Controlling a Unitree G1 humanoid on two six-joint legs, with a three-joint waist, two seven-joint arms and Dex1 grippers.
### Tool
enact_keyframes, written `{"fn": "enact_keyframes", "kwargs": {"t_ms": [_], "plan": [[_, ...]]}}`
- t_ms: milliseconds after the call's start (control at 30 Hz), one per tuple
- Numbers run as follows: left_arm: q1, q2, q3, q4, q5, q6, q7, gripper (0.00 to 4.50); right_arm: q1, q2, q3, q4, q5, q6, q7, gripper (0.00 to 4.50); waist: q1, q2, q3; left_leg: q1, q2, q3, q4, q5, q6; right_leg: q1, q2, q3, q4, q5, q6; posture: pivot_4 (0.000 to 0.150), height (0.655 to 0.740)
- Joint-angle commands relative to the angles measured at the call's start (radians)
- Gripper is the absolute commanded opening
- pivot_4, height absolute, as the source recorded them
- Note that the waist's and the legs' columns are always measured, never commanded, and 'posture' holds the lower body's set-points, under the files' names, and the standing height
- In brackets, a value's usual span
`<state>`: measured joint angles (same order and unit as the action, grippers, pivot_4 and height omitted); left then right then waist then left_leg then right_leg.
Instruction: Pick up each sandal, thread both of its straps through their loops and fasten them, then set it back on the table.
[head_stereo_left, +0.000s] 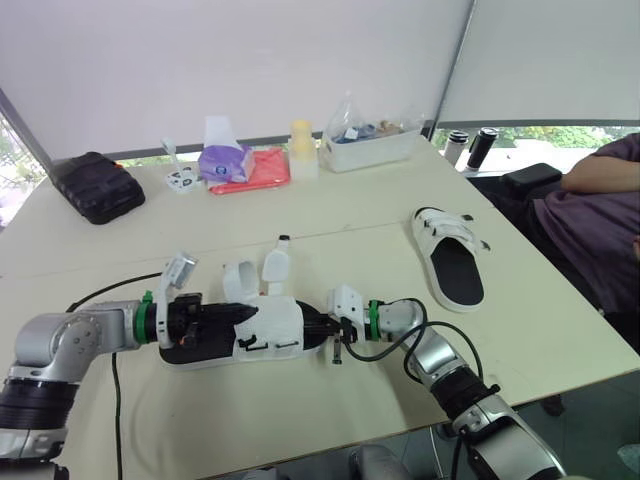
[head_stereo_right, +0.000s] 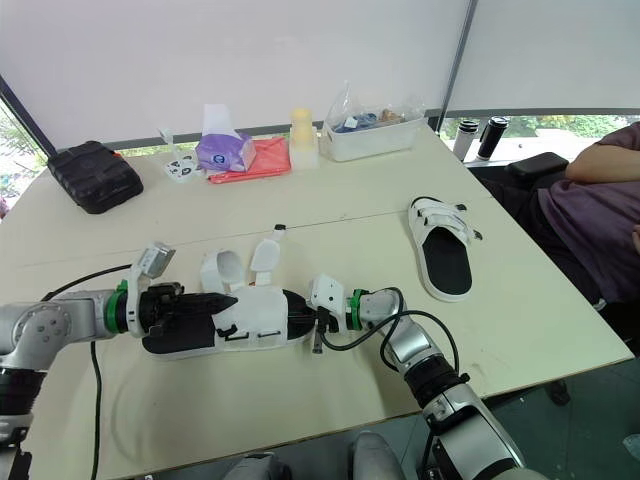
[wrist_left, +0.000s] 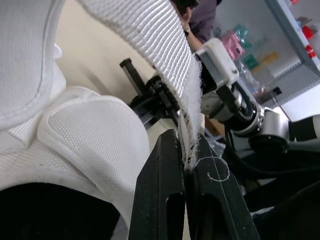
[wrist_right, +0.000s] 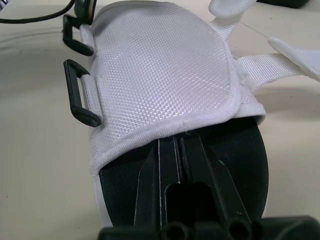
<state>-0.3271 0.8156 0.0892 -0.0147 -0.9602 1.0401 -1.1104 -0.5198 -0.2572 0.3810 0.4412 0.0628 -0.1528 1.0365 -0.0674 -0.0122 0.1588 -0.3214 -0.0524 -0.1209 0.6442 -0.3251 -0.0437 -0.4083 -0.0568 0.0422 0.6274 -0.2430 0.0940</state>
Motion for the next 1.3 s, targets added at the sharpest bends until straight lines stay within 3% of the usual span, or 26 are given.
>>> {"fn": "enact_keyframes", "kwargs": {"t_ms": [33,267,500,900,1300], "plan": [[-0.022,-0.015,-0.012,-0.013,0.031,-0.027,-0.020,0.09,0.040,-0.019,0.027,0.095,-0.074,0.047,-0.034,0.00,0.000,0.000,0.000,0.000,0.000,0.000,0.000,0.000,0.000,0.000,0.000,0.000,0.000,0.000,0.000,0.150,0.7400],[-0.078,-0.056,-0.026,0.017,0.058,-0.029,-0.036,0.09,0.044,-0.018,0.028,0.093,-0.075,0.051,-0.035,0.00,-0.001,0.000,0.000,0.000,0.000,0.000,0.000,0.000,0.000,0.000,-0.001,0.000,0.000,0.000,0.001,0.150,0.7400],[-0.062,-0.033,-0.083,0.000,0.126,-0.055,-0.090,0.09,0.047,-0.022,0.025,0.091,-0.075,0.052,-0.038,0.00,0.000,0.000,0.000,0.000,0.000,-0.001,0.000,0.000,0.000,0.000,-0.001,0.000,0.000,-0.001,0.003,0.150,0.7400],[-0.032,-0.018,-0.067,-0.034,0.130,-0.054,-0.121,0.09,0.047,-0.017,0.027,0.097,-0.075,0.051,-0.042,0.00,0.000,0.000,0.000,0.000,0.000,-0.001,0.000,0.000,0.000,0.000,-0.002,0.000,0.000,-0.002,0.004,0.150,0.7400],[-0.042,0.022,-0.204,-0.035,0.340,-0.252,-0.180,0.09,0.051,-0.017,0.027,0.096,-0.073,0.053,-0.042,0.00,0.000,0.000,0.000,0.000,0.000,-0.001,-0.001,0.000,0.000,0.000,-0.002,0.000,0.000,-0.002,0.003,0.150,0.7400]]}}
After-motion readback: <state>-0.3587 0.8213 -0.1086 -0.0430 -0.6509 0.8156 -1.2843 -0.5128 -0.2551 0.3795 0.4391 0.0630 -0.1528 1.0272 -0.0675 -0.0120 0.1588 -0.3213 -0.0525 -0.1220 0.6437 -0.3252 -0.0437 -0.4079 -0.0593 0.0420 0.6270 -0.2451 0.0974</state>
